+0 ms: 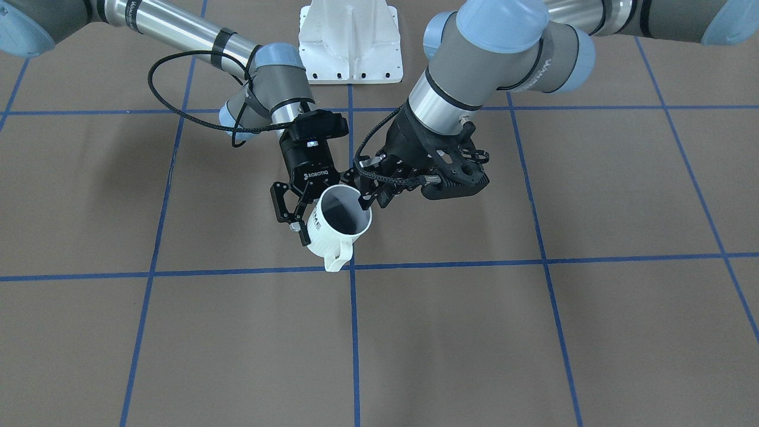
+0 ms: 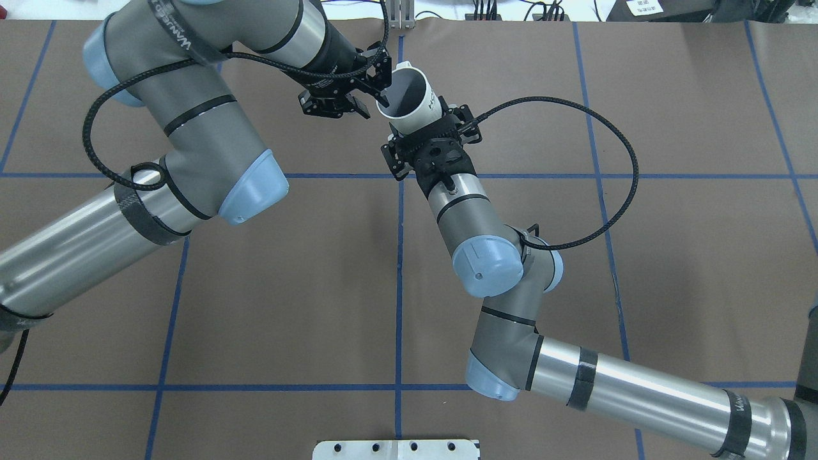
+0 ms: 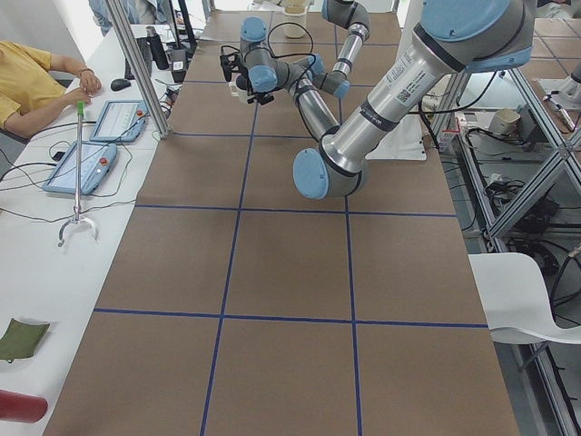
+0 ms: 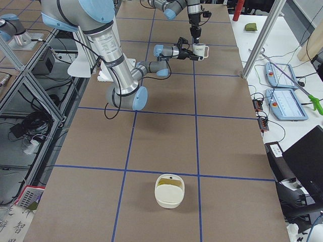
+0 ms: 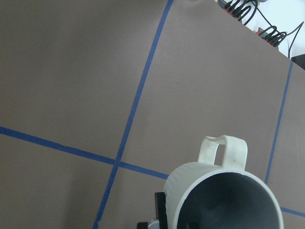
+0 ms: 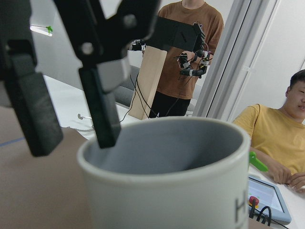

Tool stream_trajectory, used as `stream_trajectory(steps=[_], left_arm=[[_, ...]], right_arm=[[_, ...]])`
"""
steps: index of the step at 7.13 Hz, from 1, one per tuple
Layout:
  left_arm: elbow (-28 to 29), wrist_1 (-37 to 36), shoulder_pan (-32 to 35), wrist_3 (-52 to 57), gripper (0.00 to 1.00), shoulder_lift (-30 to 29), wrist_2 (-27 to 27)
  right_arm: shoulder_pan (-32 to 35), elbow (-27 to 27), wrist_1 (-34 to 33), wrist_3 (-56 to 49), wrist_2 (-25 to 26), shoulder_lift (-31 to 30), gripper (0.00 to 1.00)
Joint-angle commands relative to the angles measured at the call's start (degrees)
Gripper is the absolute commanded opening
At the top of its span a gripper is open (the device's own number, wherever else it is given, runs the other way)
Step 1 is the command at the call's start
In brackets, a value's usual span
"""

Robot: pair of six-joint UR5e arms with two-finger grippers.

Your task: Left arm hands cup to right arm to dump lemon

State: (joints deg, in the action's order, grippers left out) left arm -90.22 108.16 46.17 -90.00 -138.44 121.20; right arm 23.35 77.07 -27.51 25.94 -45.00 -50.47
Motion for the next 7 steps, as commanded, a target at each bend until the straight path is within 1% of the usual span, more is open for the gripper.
stream_trajectory(steps=[1,7], left_arm=[[0.0,0.0,0.0,0.0,0.39,-0.2,0.0],[0.6,0.0,-0.6,0.1,0.35,-0.1,-0.1]], right_arm=[[-0.3,0.0,0.0,0.0,0.1,0.5,0.0],[-0.4,-0.1,0.0,0.0,0.5,0.3,0.01]])
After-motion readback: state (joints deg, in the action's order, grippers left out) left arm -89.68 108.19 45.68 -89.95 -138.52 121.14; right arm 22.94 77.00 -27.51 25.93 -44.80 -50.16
